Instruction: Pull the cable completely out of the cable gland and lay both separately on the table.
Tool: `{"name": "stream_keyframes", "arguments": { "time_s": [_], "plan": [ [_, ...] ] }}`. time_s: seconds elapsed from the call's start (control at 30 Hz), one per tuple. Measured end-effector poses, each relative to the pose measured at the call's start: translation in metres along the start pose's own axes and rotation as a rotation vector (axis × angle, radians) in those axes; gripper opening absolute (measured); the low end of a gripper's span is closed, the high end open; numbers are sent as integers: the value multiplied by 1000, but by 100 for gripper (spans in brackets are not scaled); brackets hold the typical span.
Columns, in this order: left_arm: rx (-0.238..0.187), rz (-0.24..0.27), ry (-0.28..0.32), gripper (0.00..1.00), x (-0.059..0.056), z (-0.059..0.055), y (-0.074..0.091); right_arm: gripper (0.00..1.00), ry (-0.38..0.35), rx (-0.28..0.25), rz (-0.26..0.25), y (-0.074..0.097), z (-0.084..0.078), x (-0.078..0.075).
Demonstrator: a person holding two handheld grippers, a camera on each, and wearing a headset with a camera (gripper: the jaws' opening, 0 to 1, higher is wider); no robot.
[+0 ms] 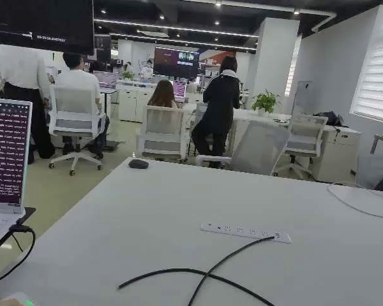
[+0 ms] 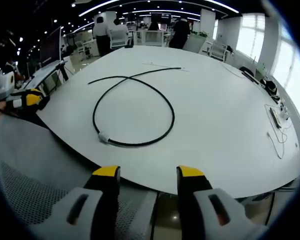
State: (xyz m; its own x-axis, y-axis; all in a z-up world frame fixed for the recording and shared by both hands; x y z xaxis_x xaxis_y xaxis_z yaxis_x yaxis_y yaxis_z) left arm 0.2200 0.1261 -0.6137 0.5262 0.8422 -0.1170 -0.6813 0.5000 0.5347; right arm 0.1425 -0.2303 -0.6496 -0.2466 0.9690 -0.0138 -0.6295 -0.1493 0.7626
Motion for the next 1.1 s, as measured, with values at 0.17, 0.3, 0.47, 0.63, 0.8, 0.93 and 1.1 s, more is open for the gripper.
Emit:
{"name": "stream_keyframes", "arguments": {
  "time_s": [0.17,0.3,0.47,0.63,0.8,0.93,1.1],
  "plan": [
    [21,28,13,28,5,-3,1,47,13,16,41,-2,-3,6],
    [-12,46,83,29,10,-1,3,49,24,20,75,-3,-2,11],
    [-15,64,92,31,12,0,4,49,38,9,101,-3,0,16],
    [-26,70,120,32,12,-2,8,50,59,10,115,-2,-1,18],
    [-15,66,103,33,13,-1,6,50,57,5,122,-2,0,19],
    [-6,62,100,32,12,-3,6,49,54,4,120,-2,0,18],
    [-4,58,96,33,11,-3,5,50,50,5,115,-2,0,17]
  ]
}}
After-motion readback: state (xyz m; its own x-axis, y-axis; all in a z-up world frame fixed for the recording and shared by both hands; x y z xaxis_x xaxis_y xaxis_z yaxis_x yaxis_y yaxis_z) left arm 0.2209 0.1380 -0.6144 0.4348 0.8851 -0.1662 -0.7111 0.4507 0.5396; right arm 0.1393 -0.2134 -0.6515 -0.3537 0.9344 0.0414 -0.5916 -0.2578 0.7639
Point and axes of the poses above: the centre of the closed fingertips' face, and the gripper's own axes: y roughly backward along the fingers, x roughly to its left, z roughly out of its top, the point moved 2 cm from there along y, roughly backward along the fingers, and after that the axes turned 3 degrees about y, right-handed, at the moved point
